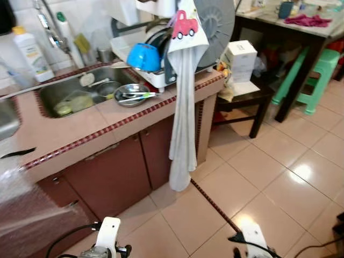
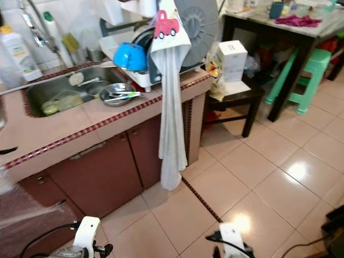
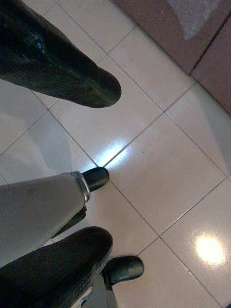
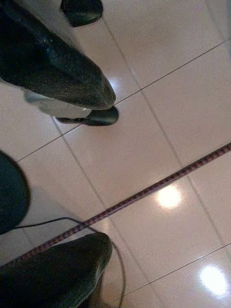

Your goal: Kitchen organization

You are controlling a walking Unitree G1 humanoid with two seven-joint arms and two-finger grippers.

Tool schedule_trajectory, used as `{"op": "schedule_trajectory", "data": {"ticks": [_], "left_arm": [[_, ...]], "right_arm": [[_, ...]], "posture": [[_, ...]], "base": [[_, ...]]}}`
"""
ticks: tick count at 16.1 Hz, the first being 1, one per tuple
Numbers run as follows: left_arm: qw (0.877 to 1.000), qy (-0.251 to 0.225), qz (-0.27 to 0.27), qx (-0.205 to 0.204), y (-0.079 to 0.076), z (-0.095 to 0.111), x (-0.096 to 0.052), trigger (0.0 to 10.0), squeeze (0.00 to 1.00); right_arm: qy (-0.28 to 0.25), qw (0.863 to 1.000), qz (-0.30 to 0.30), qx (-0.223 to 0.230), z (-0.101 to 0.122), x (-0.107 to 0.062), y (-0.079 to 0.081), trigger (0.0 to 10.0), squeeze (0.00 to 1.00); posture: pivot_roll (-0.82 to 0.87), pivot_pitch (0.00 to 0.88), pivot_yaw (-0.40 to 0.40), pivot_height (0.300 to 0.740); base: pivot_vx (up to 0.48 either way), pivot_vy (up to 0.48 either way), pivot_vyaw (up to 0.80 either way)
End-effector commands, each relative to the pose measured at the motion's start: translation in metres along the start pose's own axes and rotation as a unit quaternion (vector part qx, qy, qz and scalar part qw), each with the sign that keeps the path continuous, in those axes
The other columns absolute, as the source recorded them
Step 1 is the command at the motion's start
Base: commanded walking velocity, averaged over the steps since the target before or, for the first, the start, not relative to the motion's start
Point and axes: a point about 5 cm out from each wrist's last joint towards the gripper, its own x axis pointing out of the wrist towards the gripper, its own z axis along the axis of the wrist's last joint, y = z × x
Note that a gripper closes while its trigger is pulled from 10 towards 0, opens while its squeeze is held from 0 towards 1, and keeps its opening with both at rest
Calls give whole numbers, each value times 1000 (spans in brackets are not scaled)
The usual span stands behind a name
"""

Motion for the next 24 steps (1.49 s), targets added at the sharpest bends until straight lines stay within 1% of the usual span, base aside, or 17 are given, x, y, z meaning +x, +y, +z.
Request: {"op": "schedule_trajectory", "data": {"ticks": [1, 3, 4, 5, 6, 8, 11, 14, 17, 24], "left_arm": [[1000, -2, 6, 8, 1, 4, 0, 10000, 0], [1000, -6, 4, 10, -2, 9, 1, 10000, 0], [1000, -6, 3, 12, -1, 7, 1, 10000, 0], [1000, -3, 3, 16, 3, 0, 0, 10000, 0], [1000, 0, 4, 17, 5, -5, -1, 10000, 0], [1000, 2, 4, 19, 6, -9, -2, 10000, 0], [1000, 12, 8, 23, 10, -18, -3, 10000, 0], [1000, 10, 9, 24, 8, -13, -2, 10000, 0], [1000, 8, 8, 24, 9, -12, -2, 10000, 0], [1000, 10, 10, 27, 11, -13, -3, 10000, 0]], "right_arm": [[-3, 1000, 11, -4, 2, 0, 6, 10000, 0], [-2, 1000, 14, -7, 2, 0, 8, 10000, 0], [-1, 1000, 15, -9, 1, 0, 9, 10000, 0], [0, 1000, 15, -9, 0, 0, 9, 10000, 0], [11, 1000, 12, -13, -7, -1, 6, 10000, 0], [13, 1000, 8, -19, -10, -2, 3, 10000, 0], [13, 999, 11, -28, -11, -2, 3, 10000, 0], [9, 1000, 17, -22, -10, -2, 5, 10000, 0], [8, 999, 20, -35, -8, -1, 8, 10000, 0], [8, 999, 20, -43, -9, -2, 8, 10000, 0]], "posture": [[-39, 0, 97, 740], [-39, 0, 97, 740], [-39, 0, 97, 740], [-39, 0, 97, 740], [-43, 0, 92, 740], [-43, 0, 92, 740], [-44, 0, 92, 740], [-41, 0, 88, 740], [-39, 0, 87, 740], [-37, 0, 84, 740]], "base": [[0, 0, -725], [0, 0, -728], [0, 0, -731], [0, 0, -731], [0, 0, -725], [0, 0, -578], [0, 0, 0], [0, 0, 0], [0, 0, 0], [0, 0, 0]]}}
